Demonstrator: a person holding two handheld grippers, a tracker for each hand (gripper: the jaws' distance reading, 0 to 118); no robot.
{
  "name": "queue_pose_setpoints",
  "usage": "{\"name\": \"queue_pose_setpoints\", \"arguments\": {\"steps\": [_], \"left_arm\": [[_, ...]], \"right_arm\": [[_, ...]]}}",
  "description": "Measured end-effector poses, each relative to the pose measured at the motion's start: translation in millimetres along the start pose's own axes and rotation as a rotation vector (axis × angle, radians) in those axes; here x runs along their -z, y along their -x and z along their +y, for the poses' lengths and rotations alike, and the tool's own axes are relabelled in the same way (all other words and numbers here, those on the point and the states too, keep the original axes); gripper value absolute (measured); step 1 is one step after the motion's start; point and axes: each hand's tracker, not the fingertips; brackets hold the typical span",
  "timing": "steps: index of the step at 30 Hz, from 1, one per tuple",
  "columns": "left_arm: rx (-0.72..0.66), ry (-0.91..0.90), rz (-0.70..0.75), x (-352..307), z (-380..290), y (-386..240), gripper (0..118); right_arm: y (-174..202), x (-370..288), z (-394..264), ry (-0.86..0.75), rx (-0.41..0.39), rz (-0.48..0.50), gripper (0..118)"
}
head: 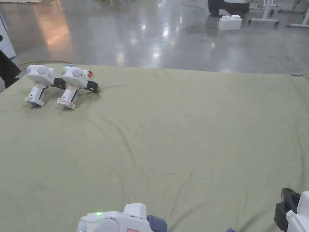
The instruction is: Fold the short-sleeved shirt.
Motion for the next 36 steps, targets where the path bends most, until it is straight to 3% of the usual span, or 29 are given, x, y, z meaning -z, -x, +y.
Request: {"name": "queue_pose_setpoints", "arguments": {"steps": [8, 10, 12, 15, 17, 19, 21, 22, 26, 31, 36], "left_arm": [[0.019, 0.043, 0.068, 28.2, -11.6, -7.9, 9], [-0.021, 0.038, 0.026, 23.5, -9.2, -4.3, 23], [-0.046, 0.019, -0.023, 12.7, -8.7, -6.0, 52], [-0.008, -0.034, -0.028, -14.0, -6.8, -11.1, 57], [-0.01, -0.079, -0.05, -31.7, -3.7, -10.9, 56], [-0.024, -0.126, -0.08, -47.4, -0.3, -8.9, 47], [-0.009, -0.149, -0.076, -54.3, 2.1, -7.6, 28], [-0.005, -0.159, -0.044, -53.1, 2.6, -7.0, 20], [0.062, -0.077, 0.096, -21.5, -1.9, -5.0, 6], [0.15, 0.112, 0.053, 26.8, -26.2, -15.6, 3], [0.157, 0.087, -0.052, 41.3, -39.6, -31.7, 3]], "right_arm": [[-9.3, 0.7, -4.8, 0.014, 0.006, -0.019, 0], [-9.7, 1.1, -5.6, 0.017, 0.006, -0.02, 0], [-9.7, 1.1, -5.4, 0.02, 0.008, -0.018, 0], [-9.5, 1.3, -6.8, 0.023, 0.008, -0.016, 0], [-9.7, 2.0, -8.1, 0.026, 0.012, -0.012, 0], [-9.6, 2.7, -9.3, 0.032, 0.017, -0.008, 0], [-9.4, 2.7, -10.7, 0.035, 0.019, -0.007, 0], [-9.3, 2.6, -11.3, 0.037, 0.021, -0.005, 0], [-9.1, 1.6, -14.0, 0.043, 0.024, -0.004, 0], [-11.4, 2.6, -18.3, 0.054, 0.021, -0.006, 0], [-14.8, 2.9, -21.3, 0.064, 0.028, -0.015, 0]]}}
